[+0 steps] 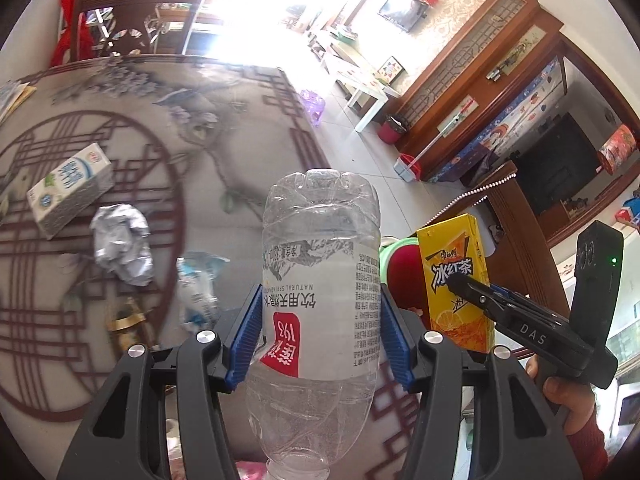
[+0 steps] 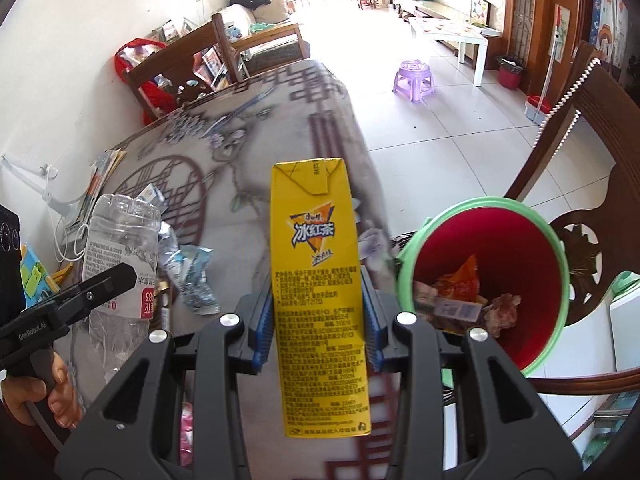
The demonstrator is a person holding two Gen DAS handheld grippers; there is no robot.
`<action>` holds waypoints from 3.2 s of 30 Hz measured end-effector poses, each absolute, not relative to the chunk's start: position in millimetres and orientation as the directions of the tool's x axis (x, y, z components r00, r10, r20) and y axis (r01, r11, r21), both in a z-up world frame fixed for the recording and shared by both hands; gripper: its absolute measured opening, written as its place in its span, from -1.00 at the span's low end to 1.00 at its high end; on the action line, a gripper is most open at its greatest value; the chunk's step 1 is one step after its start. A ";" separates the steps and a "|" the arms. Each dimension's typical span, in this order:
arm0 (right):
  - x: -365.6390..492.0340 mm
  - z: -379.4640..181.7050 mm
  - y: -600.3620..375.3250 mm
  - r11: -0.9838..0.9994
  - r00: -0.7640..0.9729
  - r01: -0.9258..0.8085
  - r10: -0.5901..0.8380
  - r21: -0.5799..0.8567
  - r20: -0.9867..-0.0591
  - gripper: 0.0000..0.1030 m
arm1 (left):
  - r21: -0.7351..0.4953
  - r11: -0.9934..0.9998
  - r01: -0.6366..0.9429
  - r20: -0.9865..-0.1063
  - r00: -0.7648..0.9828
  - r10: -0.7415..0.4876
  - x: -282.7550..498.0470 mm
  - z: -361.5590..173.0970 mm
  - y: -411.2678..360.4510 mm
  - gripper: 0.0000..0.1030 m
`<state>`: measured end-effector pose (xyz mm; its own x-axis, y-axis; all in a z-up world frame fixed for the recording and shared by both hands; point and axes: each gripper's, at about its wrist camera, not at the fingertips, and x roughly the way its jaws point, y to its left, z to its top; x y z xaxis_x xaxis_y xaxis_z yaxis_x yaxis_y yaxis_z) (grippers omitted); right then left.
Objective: Collect trash
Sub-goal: 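Carry the carton into the bin and release it while the left tool drops the bottle in, then move both open tools back over the table toward the remaining trash, then grasp the pink glico snack box with the left tool while the right tool grasps the brown cigarette box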
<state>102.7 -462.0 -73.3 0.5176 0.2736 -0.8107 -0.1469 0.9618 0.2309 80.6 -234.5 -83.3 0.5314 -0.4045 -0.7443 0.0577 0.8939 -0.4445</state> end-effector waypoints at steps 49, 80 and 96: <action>107.5 -69.3 -608.6 0.969 0.633 0.237 -0.096 0.075 -0.768 0.41 | -0.375 0.861 0.344 -0.709 0.492 -0.506 122.9 -61.7 -352.0 0.56; 39.0 -80.1 -347.3 0.997 0.552 -0.010 0.069 0.076 -0.831 0.45 | -0.406 0.897 0.177 -0.726 0.534 -0.434 5.3 -82.0 -114.6 0.56; 11.9 -83.4 -317.5 0.997 0.541 0.026 0.050 0.076 -0.840 0.46 | -0.394 0.895 0.208 -0.800 0.401 -0.446 -30.8 -125.1 -85.2 0.56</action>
<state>11.9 -317.5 -83.4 0.5410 0.0502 -0.8395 0.0262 0.9967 0.0765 -30.8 -85.2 -125.1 0.4014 -0.4455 -0.8002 0.2080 0.8952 -0.3941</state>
